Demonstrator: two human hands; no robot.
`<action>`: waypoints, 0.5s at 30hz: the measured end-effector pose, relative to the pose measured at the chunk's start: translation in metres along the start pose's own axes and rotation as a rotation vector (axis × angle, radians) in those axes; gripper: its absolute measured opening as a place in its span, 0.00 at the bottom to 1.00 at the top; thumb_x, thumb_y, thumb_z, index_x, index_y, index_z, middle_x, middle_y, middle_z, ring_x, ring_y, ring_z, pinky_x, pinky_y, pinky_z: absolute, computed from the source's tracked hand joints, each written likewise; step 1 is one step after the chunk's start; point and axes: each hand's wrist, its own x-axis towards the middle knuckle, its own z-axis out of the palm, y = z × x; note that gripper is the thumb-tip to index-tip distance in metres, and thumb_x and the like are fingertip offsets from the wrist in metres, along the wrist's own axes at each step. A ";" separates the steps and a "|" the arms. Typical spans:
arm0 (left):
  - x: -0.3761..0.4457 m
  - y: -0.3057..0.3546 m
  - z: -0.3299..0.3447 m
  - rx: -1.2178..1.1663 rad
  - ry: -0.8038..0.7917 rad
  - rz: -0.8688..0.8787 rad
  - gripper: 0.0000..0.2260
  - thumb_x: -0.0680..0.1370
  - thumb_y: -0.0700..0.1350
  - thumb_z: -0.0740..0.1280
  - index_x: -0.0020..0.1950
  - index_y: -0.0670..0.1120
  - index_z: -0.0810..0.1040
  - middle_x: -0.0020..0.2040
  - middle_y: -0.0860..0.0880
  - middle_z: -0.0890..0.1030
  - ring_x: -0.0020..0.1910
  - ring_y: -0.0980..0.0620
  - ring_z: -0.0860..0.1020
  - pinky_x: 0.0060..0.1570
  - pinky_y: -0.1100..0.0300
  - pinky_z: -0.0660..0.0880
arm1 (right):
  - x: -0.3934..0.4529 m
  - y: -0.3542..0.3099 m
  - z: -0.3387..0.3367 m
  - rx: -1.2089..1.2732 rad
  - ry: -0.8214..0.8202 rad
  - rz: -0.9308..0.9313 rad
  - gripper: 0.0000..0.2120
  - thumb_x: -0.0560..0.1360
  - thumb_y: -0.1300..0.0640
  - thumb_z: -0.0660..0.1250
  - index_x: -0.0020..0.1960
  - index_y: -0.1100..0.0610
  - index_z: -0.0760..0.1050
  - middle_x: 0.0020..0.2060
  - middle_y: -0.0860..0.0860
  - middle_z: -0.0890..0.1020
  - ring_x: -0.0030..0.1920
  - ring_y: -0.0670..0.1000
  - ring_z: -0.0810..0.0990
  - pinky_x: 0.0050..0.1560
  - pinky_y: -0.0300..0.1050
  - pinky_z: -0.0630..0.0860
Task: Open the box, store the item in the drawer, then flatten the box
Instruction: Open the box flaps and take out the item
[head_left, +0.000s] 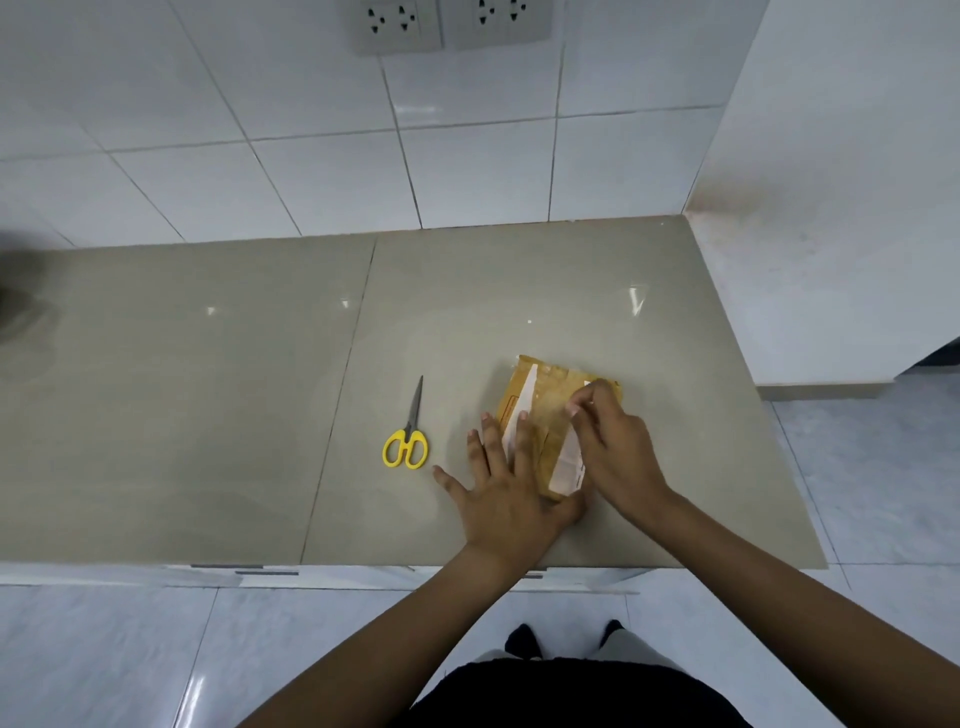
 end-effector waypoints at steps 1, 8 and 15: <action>0.000 0.001 -0.004 0.029 -0.018 0.002 0.49 0.67 0.78 0.47 0.79 0.48 0.52 0.78 0.39 0.56 0.75 0.36 0.59 0.60 0.23 0.53 | 0.005 -0.003 -0.002 0.022 0.015 0.018 0.02 0.82 0.57 0.58 0.49 0.54 0.67 0.35 0.48 0.79 0.32 0.47 0.78 0.31 0.42 0.70; 0.010 0.007 -0.032 0.299 -0.202 0.060 0.53 0.65 0.79 0.39 0.78 0.41 0.40 0.78 0.36 0.46 0.77 0.35 0.43 0.62 0.23 0.37 | 0.048 -0.024 -0.027 0.172 0.134 0.142 0.08 0.83 0.53 0.53 0.56 0.55 0.67 0.47 0.51 0.84 0.49 0.47 0.82 0.43 0.37 0.73; 0.030 0.010 -0.032 0.194 -0.246 0.268 0.47 0.69 0.76 0.48 0.76 0.52 0.31 0.78 0.43 0.35 0.76 0.38 0.34 0.62 0.22 0.41 | 0.074 -0.023 -0.052 0.305 0.013 0.355 0.17 0.81 0.45 0.53 0.59 0.54 0.73 0.49 0.53 0.83 0.48 0.51 0.82 0.52 0.49 0.77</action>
